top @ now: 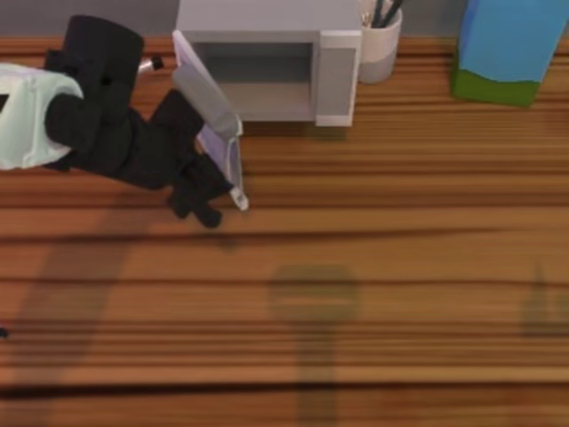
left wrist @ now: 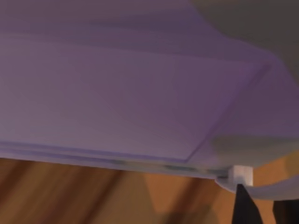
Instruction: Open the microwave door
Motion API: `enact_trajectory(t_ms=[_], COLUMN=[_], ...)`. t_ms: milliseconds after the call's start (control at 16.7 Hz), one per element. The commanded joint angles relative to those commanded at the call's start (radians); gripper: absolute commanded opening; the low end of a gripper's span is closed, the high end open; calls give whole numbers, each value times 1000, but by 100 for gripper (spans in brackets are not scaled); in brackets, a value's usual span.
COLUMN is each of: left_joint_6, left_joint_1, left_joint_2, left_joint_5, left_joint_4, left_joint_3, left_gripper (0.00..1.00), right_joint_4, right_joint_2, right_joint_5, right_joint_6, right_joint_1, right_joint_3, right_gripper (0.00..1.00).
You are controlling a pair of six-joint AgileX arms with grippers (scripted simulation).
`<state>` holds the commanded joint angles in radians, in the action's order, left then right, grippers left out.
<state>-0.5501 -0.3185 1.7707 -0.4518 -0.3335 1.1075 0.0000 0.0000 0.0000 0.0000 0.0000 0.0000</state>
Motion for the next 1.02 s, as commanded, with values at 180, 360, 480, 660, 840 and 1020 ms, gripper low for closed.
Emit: enact_trajectory(t_ms=[180, 360, 480, 660, 840, 1020], left_joint_6=[-35, -39, -39, -39, -39, -39], left_joint_1=[16, 17, 17, 17, 17, 17], left_joint_2=[1, 1, 1, 1, 1, 1], left_joint_5=[-18, -20, -20, -20, -20, -20], left_joint_4=[-18, -20, -20, -20, -20, -20], left_joint_3=[3, 3, 3, 3, 3, 3], left_gripper=[0, 0, 0, 0, 0, 0], right_joint_4=[0, 0, 0, 0, 0, 0], right_joint_2=[0, 0, 0, 0, 0, 0], right_joint_5=[0, 0, 0, 0, 0, 0], right_joint_6=[0, 0, 0, 0, 0, 0], right_joint_1=[0, 0, 0, 0, 0, 0], right_joint_3=[0, 0, 0, 0, 0, 0], right_gripper=[100, 100, 100, 100, 100, 100])
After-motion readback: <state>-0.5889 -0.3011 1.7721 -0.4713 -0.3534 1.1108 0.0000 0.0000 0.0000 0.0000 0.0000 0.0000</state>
